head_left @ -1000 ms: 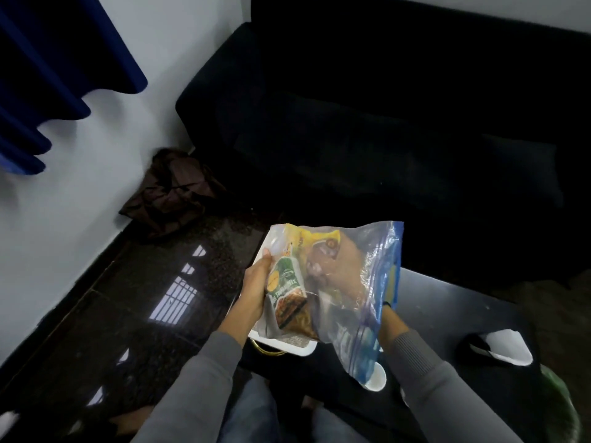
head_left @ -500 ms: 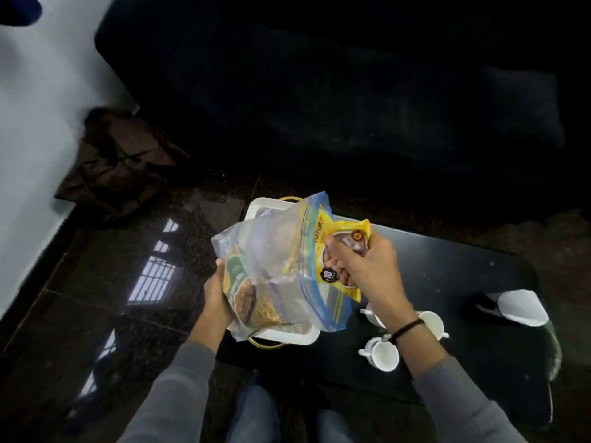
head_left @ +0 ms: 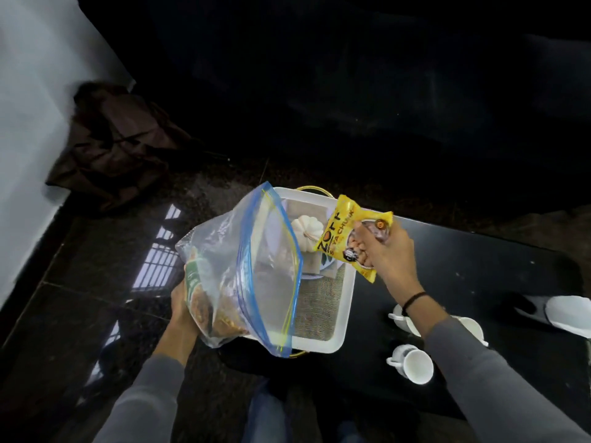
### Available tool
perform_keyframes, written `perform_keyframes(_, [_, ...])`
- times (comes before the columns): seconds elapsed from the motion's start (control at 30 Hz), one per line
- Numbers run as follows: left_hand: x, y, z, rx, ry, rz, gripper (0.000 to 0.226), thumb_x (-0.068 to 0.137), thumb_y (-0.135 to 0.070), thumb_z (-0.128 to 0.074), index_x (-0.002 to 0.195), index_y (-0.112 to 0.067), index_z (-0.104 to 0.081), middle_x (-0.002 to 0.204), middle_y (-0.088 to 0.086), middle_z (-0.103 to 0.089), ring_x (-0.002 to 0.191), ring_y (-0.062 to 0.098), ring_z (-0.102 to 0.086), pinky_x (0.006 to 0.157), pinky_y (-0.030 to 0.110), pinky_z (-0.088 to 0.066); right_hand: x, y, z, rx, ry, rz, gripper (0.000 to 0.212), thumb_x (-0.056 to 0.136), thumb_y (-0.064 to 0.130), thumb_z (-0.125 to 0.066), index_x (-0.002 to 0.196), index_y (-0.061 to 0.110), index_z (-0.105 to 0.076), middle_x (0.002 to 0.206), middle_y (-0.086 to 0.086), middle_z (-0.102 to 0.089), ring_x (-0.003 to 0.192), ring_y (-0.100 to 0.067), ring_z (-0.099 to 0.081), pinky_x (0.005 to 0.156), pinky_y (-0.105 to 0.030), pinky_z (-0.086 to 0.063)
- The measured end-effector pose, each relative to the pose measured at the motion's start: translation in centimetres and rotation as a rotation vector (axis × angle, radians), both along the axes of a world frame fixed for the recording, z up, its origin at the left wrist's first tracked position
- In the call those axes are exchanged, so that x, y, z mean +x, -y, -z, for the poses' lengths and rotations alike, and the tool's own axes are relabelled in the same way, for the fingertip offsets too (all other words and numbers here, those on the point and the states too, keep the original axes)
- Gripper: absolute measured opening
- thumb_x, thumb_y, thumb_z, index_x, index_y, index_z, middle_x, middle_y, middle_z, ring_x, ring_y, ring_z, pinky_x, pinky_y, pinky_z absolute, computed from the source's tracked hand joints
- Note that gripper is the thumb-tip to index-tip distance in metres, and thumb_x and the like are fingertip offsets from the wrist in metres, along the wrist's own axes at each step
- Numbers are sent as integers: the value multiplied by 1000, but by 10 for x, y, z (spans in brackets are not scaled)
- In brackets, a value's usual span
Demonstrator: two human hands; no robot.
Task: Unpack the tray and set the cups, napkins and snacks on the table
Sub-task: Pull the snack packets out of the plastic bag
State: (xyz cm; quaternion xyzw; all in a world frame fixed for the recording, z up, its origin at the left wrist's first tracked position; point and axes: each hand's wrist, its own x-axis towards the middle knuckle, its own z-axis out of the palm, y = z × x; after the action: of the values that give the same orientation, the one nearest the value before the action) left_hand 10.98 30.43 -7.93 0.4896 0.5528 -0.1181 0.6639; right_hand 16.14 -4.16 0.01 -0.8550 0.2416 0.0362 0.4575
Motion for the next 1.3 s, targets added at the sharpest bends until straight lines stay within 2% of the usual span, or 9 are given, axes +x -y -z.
perform_keyframes(0.37, [10, -16, 31, 28, 22, 0, 30, 105, -22, -44, 79, -16, -59, 47, -7, -66, 64, 17, -63, 43, 17, -52, 71, -24, 107, 320, -162, -228, 34, 97, 21, -70, 128, 12, -60, 124, -9, -72, 112, -23, -71, 96, -46, -60])
perform_keyframes(0.53, [11, -9, 24, 34, 23, 36, 25, 104, -30, -48, 87, -19, -61, 84, 5, -65, 81, 21, -60, 80, 36, -51, 68, -11, 115, 195, -152, -120, 44, 94, 14, -73, 134, 13, -54, 138, -6, -63, 114, -20, -64, 89, -35, -59])
perform_keyframes(0.6, [12, -4, 22, 15, 26, 11, 24, 103, -33, -51, 90, -17, -64, 91, 8, -62, 84, 23, -62, 84, 38, -51, 61, -4, 109, 164, -133, -108, 41, 92, 15, -75, 129, 14, -58, 133, -2, -64, 107, -14, -65, 76, -21, -55])
perform_keyframes(0.7, [15, 6, 19, 4, 53, -23, 25, 104, -27, -48, 91, -12, -64, 83, 7, -61, 64, 17, -67, 59, 29, -58, 49, -1, 87, 170, -63, -105, 22, 91, 16, -75, 110, 20, -66, 118, 1, -71, 92, 0, -66, 62, -8, -49])
perform_keyframes(0.87, [18, 26, 9, 37, 43, -28, 29, 103, -33, -53, 90, -10, -67, 86, 7, -64, 86, 26, -64, 86, 41, -56, 29, -12, 29, 496, 89, -179, 11, 84, 17, -82, 91, 25, -77, 88, 2, -79, 82, -8, -74, 70, -18, -56])
perform_keyframes(1.0, [19, 39, 6, 139, 49, 32, 38, 103, -34, -55, 72, -14, -63, 64, 0, -65, 62, 17, -63, 60, 29, -53, 15, -30, 9, 706, 26, -367, 14, 82, 10, -84, 92, 20, -82, 87, -4, -81, 79, -14, -77, 75, -21, -60])
perform_keyframes(1.13, [15, 54, 6, 194, 100, 83, 38, 102, -34, -56, 71, -12, -64, 62, 0, -67, 54, 15, -65, 65, 31, -53, 8, -48, 7, 685, -206, -582, 16, 90, 4, -75, 103, 11, -79, 100, -3, -81, 97, -18, -77, 89, -28, -60])
perform_keyframes(1.2, [15, 63, 4, 273, 109, 111, 42, 102, -38, -55, 68, -14, -63, 63, 1, -66, 58, 18, -65, 69, 36, -54, 2, -51, 13, 775, -324, -585, 37, 102, -6, -49, 93, 9, -82, 90, -2, -81, 87, -12, -78, 80, -20, -60])
perform_keyframes(1.3, [14, 74, 3, 465, 27, 172, 49, 102, -48, -48, 81, -11, -71, 91, 15, -71, 89, 36, -68, 91, 51, -55, -15, -55, 19, 809, -445, -359, 84, 110, 1, -23, 42, 15, -71, 40, 3, -65, 37, 0, -64, 42, -12, -51])
